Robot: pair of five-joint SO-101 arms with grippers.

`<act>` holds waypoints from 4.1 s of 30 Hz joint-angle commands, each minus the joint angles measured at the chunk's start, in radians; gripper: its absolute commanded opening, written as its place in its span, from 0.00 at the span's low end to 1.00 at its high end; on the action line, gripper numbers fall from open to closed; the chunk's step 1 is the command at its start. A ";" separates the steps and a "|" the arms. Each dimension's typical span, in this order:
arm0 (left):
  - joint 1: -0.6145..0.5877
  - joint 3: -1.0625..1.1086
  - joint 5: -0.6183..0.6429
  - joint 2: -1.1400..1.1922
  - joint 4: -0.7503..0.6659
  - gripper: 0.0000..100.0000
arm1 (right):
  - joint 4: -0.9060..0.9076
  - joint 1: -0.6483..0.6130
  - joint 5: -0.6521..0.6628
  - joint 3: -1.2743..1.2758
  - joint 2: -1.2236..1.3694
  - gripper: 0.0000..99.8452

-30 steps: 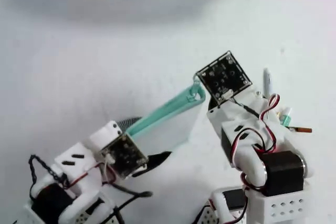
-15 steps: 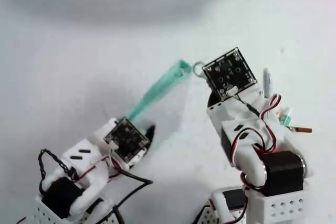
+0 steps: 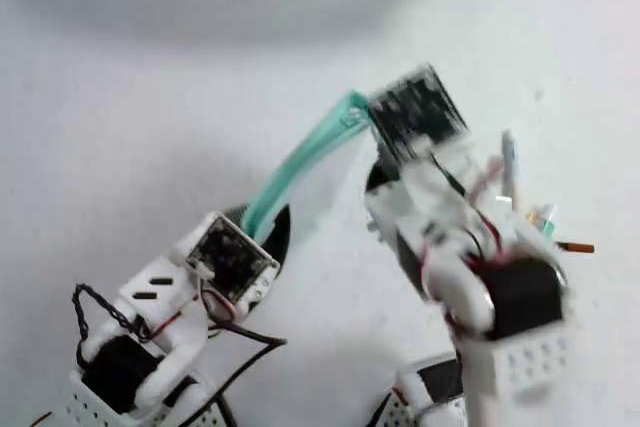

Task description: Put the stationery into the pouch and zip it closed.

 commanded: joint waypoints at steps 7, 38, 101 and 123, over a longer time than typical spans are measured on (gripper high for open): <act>-0.081 -0.092 0.034 0.124 -0.209 0.02 | 0.012 -0.065 -0.029 -0.273 0.143 0.02; -0.088 0.055 0.133 0.229 -0.288 0.02 | 0.156 -0.002 0.023 -0.238 0.128 0.23; -0.140 -0.026 0.347 0.099 -0.112 0.08 | -0.085 0.021 0.080 -0.112 0.254 0.02; -0.031 0.152 0.196 -0.096 -0.219 0.02 | -0.033 0.047 0.018 -0.101 0.243 0.02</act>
